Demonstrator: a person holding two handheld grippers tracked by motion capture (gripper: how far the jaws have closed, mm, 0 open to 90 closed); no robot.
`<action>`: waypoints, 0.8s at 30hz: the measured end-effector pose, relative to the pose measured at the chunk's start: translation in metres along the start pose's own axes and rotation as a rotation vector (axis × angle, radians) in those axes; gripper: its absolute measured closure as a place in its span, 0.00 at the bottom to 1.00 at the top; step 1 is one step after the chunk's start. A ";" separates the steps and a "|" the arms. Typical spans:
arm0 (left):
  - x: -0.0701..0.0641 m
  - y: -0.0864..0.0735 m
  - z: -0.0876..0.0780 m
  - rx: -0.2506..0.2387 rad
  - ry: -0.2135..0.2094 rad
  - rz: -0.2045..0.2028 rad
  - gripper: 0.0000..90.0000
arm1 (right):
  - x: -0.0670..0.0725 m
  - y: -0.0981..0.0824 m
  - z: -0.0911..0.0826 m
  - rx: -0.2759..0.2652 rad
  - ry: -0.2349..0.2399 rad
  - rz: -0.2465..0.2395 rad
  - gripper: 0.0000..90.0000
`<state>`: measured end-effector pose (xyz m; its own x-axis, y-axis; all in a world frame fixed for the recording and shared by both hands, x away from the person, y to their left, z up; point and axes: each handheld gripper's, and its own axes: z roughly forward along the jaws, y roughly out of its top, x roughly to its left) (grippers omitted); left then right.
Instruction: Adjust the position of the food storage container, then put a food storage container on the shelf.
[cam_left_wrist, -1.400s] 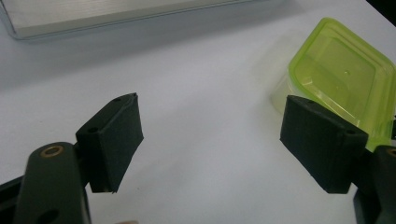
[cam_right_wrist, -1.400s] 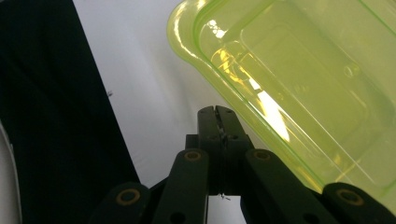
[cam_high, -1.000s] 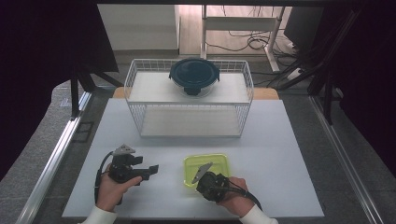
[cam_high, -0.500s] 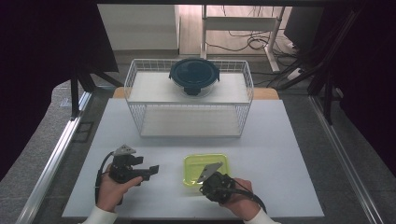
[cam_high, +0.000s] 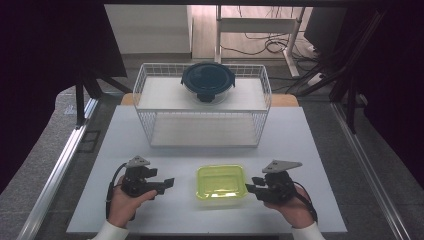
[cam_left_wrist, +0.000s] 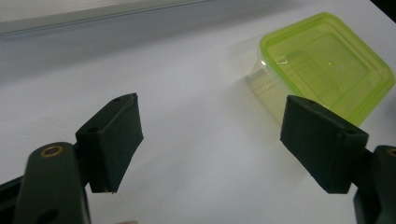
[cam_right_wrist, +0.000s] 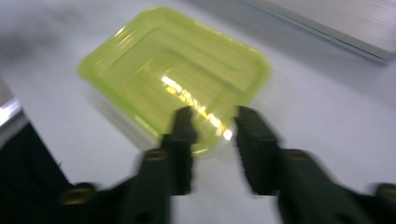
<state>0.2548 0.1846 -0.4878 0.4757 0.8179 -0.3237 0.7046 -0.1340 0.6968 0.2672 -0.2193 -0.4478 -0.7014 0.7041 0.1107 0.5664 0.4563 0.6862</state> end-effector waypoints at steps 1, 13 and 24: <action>0.000 0.000 0.000 -0.002 -0.001 -0.006 0.22 | -0.004 -0.002 -0.001 -0.013 -0.007 0.029 0.52; 0.000 0.001 -0.001 -0.016 0.009 -0.046 0.21 | -0.022 -0.009 0.004 -0.042 0.075 0.134 0.32; -0.008 0.001 0.005 -0.010 -0.005 -0.053 0.19 | -0.025 -0.011 0.005 -0.027 0.057 0.175 0.32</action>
<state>0.2544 0.1750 -0.4871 0.4404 0.8211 -0.3631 0.7238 -0.0854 0.6847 0.2807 -0.2390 -0.4614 -0.6170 0.7393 0.2697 0.6703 0.3141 0.6723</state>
